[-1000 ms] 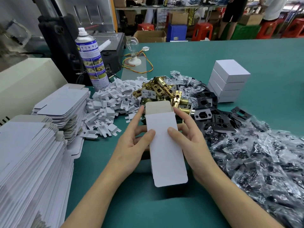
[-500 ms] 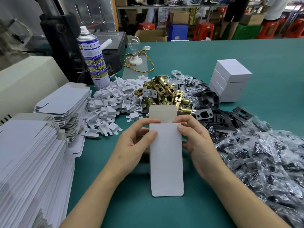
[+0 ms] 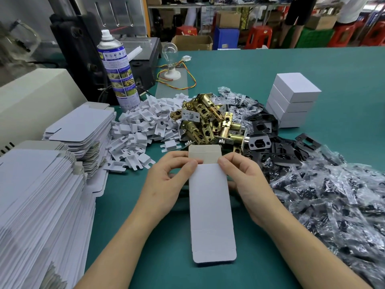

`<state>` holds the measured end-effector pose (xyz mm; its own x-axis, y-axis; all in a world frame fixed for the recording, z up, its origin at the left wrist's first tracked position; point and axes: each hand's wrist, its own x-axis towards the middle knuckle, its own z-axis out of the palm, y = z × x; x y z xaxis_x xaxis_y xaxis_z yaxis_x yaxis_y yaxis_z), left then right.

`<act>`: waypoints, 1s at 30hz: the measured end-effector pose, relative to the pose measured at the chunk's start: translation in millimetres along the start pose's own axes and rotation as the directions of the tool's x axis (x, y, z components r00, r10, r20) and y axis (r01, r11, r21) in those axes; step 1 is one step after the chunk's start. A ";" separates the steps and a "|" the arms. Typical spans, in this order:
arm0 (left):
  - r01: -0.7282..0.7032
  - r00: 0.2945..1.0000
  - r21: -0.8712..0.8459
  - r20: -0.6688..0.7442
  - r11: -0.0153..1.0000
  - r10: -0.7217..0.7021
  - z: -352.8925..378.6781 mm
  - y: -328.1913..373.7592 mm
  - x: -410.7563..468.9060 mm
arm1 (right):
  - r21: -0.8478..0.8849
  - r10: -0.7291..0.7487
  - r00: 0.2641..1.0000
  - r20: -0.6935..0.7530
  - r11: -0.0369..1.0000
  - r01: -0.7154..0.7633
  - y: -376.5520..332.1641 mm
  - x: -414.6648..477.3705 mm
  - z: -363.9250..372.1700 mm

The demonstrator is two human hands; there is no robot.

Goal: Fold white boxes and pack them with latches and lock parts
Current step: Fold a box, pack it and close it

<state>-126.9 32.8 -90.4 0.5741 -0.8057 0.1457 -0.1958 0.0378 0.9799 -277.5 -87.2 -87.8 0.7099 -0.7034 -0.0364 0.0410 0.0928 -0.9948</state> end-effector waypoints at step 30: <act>-0.148 0.986 0.189 -0.050 0.971 0.160 -4.4 1.5 -1.2 | -0.031 0.062 0.997 0.053 0.998 -0.061 0.4 -5.6 5.9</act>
<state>-124.4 36.5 -88.5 0.5746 -0.7584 0.3077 -0.4256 0.0442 0.9038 -277.3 -79.1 -87.4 0.7474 -0.6578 -0.0931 -0.0240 0.1133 -0.9933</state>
